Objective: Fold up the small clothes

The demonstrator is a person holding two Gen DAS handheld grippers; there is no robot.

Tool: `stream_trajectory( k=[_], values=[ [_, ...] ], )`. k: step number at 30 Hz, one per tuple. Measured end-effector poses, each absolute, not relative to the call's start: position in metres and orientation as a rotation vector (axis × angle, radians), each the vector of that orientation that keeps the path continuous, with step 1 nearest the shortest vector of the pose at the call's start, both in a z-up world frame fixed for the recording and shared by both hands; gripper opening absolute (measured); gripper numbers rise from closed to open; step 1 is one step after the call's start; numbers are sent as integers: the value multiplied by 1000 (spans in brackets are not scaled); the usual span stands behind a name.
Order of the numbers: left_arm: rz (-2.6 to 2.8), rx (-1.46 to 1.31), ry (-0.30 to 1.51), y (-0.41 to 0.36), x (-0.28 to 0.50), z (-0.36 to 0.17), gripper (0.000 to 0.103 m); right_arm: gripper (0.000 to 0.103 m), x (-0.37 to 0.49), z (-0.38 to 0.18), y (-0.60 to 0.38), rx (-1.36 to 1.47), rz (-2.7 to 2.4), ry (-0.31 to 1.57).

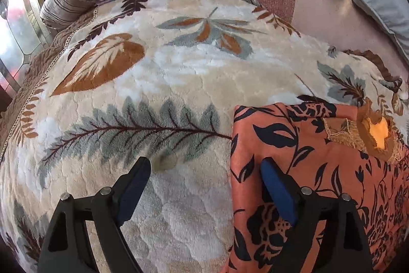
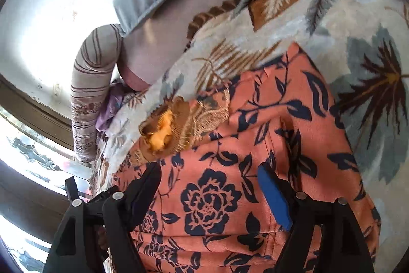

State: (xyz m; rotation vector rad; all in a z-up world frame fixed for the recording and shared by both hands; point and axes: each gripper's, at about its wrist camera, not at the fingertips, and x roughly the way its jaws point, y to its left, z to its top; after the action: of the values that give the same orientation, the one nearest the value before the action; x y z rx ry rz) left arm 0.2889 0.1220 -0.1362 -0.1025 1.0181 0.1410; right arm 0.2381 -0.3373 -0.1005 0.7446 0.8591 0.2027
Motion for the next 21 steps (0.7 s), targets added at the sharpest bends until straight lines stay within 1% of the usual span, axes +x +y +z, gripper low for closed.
stream_trajectory(
  k=[1, 2, 3, 4, 6, 8, 13, 17, 21],
  values=[
    [136, -108, 1020, 121, 285, -135, 89, 81, 241, -103, -340, 732, 195, 861],
    [125, -112, 1038, 121, 283, -135, 89, 81, 248, -115, -344, 728, 171, 908],
    [115, -117, 1055, 120, 279, -134, 89, 78, 252, -130, -352, 750, 180, 949],
    [105, -120, 1057, 120, 271, -129, 89, 77, 250, -133, -359, 788, 188, 928],
    [75, -119, 1007, 121, 245, -113, 89, 80, 234, -107, -360, 790, 165, 900],
    [42, -112, 981, 124, 217, -97, 89, 80, 217, -86, -353, 729, 178, 860],
    [-50, -172, 957, 131, 129, -75, 89, 80, 142, -71, -356, 659, 172, 903],
    [-81, -235, 995, 142, 60, -84, 89, 80, 65, -77, -371, 624, 158, 982],
    [-79, -310, 1102, 150, 10, -115, 89, 80, 11, -96, -389, 616, 133, 1107]
  ],
)
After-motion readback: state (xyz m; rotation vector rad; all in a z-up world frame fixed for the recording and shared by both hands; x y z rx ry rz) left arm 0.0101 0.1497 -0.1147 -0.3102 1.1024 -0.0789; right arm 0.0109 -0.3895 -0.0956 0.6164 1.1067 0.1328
